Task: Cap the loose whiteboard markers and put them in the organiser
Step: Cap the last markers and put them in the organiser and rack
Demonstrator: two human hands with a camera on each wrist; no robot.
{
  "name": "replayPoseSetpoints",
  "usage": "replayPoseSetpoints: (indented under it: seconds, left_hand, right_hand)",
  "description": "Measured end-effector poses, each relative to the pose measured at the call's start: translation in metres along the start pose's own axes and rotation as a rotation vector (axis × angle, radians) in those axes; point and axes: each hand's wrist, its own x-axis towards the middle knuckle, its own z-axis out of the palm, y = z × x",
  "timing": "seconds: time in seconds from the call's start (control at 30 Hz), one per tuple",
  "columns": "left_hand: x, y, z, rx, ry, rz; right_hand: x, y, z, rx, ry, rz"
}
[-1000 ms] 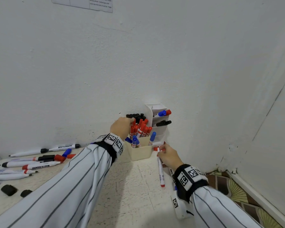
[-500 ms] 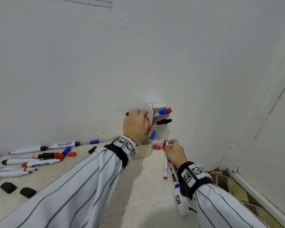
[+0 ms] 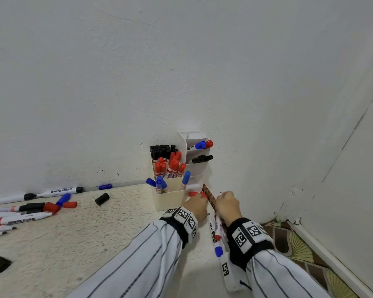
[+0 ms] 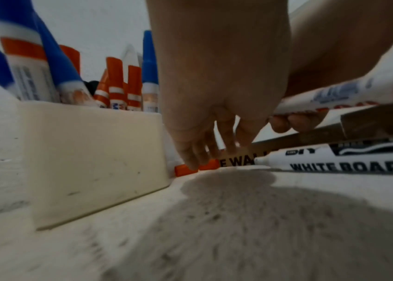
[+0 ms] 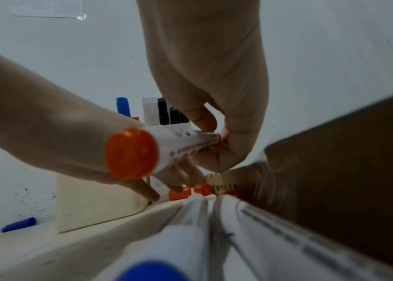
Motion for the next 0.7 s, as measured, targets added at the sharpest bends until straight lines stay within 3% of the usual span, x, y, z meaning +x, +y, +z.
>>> replayPoseSetpoints:
  seconds: [0.13, 0.2, 0.3, 0.47, 0.6, 0.7]
  left_hand:
    - [0.004, 0.001, 0.015, 0.063, 0.040, 0.056]
    - [0.010, -0.003, 0.018, 0.164, 0.053, -0.030]
    - [0.019, -0.006, 0.019, 0.134, 0.020, -0.194]
    - [0.025, -0.001, 0.018, 0.191, -0.014, -0.272]
    - [0.015, 0.002, 0.011, 0.320, -0.059, -0.253]
    - [0.009, 0.001, 0.007, 0.294, -0.076, -0.193]
  right_hand:
    - [0.002, -0.001, -0.001, -0.010, 0.008, 0.013]
    - [0.003, -0.002, -0.001, -0.011, 0.002, 0.016]
    - [0.005, -0.004, 0.001, -0.014, 0.001, 0.019]
    - [0.006, -0.010, 0.006, -0.023, -0.018, 0.028]
    - [0.004, -0.010, 0.007, -0.021, -0.037, 0.038]
    - [0.001, -0.011, 0.008, -0.023, -0.042, 0.040]
